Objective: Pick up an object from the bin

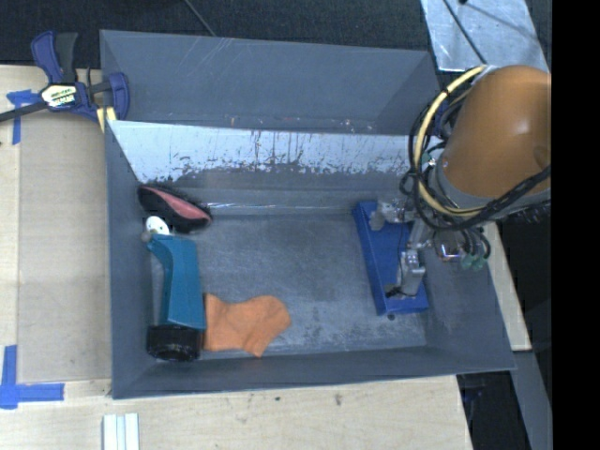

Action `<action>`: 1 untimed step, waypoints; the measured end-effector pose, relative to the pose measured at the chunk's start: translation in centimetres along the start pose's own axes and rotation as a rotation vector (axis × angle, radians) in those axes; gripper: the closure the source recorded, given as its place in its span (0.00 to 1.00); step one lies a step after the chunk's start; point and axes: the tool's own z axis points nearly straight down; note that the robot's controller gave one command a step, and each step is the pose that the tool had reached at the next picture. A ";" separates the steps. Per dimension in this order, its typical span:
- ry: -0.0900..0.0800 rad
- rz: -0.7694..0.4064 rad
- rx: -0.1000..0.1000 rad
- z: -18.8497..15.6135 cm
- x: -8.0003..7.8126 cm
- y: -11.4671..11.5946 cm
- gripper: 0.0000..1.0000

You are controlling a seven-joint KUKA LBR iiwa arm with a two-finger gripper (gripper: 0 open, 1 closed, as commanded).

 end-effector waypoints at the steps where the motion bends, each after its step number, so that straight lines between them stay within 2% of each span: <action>1: -0.009 0.000 0.000 -0.5 -0.1 0.0 0.00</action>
Offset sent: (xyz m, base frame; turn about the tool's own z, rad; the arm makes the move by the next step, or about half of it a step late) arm 0.0060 0.0386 -0.0432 -0.0379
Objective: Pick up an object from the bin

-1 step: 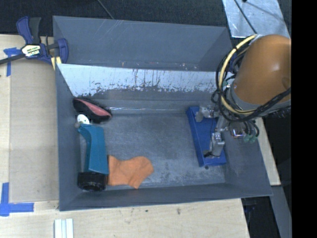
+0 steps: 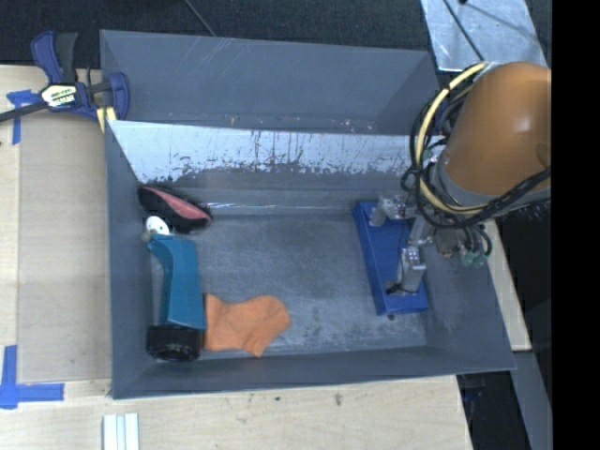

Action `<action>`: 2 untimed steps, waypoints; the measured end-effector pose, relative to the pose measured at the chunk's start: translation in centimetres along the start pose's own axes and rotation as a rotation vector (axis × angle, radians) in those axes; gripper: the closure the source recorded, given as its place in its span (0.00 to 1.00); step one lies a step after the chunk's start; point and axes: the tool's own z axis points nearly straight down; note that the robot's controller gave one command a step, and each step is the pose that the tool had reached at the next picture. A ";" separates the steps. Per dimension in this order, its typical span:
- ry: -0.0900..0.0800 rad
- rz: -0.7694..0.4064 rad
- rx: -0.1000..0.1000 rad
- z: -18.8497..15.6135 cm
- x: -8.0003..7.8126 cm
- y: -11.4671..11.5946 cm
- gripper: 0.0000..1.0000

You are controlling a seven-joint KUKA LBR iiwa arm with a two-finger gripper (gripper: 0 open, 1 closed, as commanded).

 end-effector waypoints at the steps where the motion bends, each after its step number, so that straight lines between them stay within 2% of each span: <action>1: -0.003 -0.020 0.001 2.7 -0.4 2.2 0.00; 2: 0.003 0.011 -0.001 4.6 1.5 4.3 0.00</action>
Offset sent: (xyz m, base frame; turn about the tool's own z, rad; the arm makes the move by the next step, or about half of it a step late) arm -0.0221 0.0485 -0.0480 0.0246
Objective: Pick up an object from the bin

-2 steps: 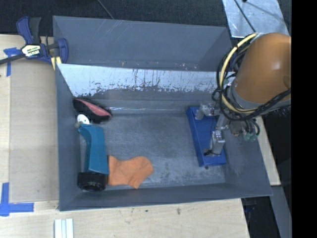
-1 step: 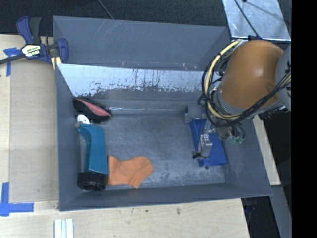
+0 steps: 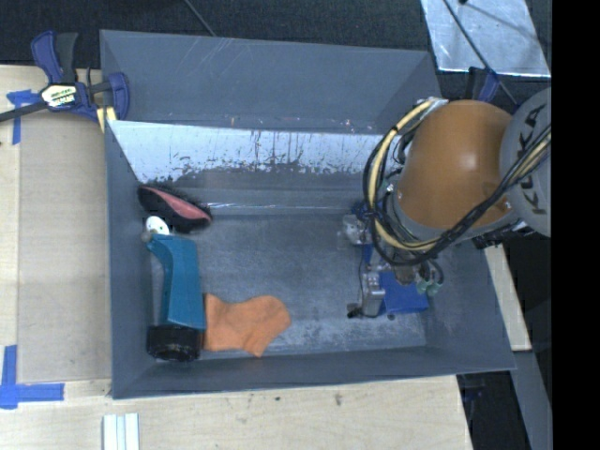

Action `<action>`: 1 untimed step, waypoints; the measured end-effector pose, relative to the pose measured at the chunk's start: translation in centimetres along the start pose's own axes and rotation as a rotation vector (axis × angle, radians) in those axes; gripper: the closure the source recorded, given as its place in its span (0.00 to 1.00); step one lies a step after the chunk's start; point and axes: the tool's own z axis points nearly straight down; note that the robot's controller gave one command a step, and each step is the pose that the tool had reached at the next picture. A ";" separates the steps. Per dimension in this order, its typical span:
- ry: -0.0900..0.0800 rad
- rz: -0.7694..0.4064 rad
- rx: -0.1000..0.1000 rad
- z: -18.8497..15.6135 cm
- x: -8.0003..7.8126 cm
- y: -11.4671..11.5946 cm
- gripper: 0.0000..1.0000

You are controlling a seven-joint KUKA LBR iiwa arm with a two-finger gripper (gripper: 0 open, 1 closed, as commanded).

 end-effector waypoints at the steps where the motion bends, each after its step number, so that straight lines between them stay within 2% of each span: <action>1: -0.003 -0.007 0.000 3.5 0.4 2.1 0.00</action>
Offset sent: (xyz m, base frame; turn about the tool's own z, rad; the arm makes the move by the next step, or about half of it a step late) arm 0.0226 0.0579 -0.0403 -0.0241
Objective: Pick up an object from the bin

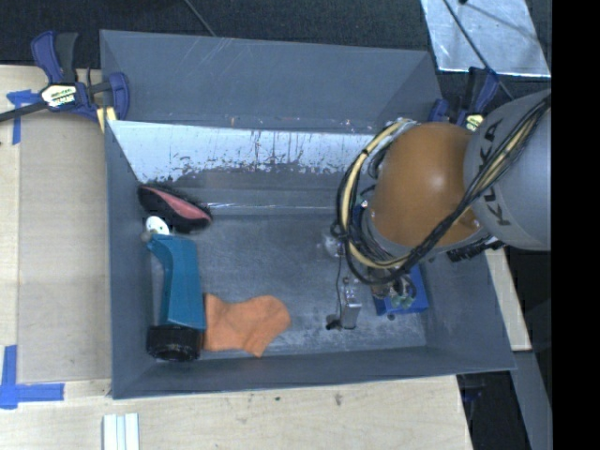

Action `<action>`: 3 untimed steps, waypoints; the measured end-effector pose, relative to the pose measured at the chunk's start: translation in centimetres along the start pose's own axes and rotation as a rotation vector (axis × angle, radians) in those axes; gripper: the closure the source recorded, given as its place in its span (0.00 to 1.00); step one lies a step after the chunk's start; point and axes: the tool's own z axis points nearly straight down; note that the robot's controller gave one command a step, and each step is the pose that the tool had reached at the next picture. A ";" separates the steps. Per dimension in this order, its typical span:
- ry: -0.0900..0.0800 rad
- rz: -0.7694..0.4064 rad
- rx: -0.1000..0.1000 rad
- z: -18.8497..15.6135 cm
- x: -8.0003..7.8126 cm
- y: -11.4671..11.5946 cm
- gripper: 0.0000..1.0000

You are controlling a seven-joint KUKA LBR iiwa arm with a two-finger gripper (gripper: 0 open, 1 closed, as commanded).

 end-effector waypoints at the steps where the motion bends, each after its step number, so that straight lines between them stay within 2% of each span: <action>1: 0.005 -0.013 0.000 0.9 -2.0 2.9 0.00; 2: 0.002 -0.083 -0.001 0.1 -0.1 6.1 1.00; 3: 0.002 -0.083 0.000 0.1 -0.1 6.1 0.00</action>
Offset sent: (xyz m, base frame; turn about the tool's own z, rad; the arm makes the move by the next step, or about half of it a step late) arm 0.0006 0.0616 -0.0011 -0.0810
